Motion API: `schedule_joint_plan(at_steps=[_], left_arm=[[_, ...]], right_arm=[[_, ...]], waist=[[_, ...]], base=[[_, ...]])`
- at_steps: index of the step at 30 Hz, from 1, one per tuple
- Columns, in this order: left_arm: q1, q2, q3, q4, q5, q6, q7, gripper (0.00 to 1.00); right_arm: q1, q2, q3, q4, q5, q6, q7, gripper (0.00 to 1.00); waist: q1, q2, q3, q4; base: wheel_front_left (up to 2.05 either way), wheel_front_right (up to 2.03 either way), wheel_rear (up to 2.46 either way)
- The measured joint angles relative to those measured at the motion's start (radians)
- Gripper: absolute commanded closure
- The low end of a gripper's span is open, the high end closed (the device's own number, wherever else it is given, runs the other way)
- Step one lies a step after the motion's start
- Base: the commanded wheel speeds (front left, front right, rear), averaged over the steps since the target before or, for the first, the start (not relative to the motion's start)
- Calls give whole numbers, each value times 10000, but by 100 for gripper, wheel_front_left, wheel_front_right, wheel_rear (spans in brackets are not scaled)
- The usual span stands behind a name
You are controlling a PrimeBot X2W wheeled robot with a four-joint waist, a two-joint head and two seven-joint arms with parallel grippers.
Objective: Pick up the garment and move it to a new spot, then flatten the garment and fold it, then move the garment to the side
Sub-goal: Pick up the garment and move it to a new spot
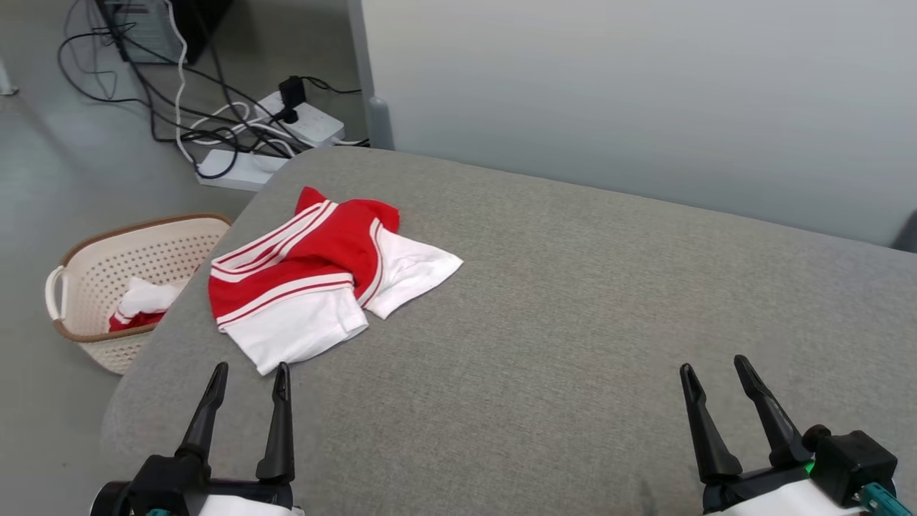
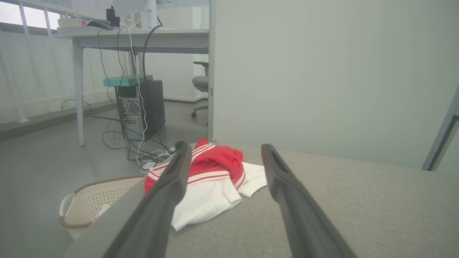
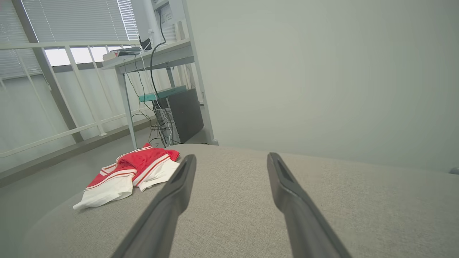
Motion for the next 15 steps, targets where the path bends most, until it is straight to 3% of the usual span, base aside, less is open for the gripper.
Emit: schedule_joint_plan(at_steps=[15], left_arm=[[5, 0, 144, -8, 0, 2, 0, 0]], right_arm=[[-6, -6, 144, -23, 29, 0, 0, 0]], waist=[[0, 0, -71, 1731]], base=[[0, 0, 0]])
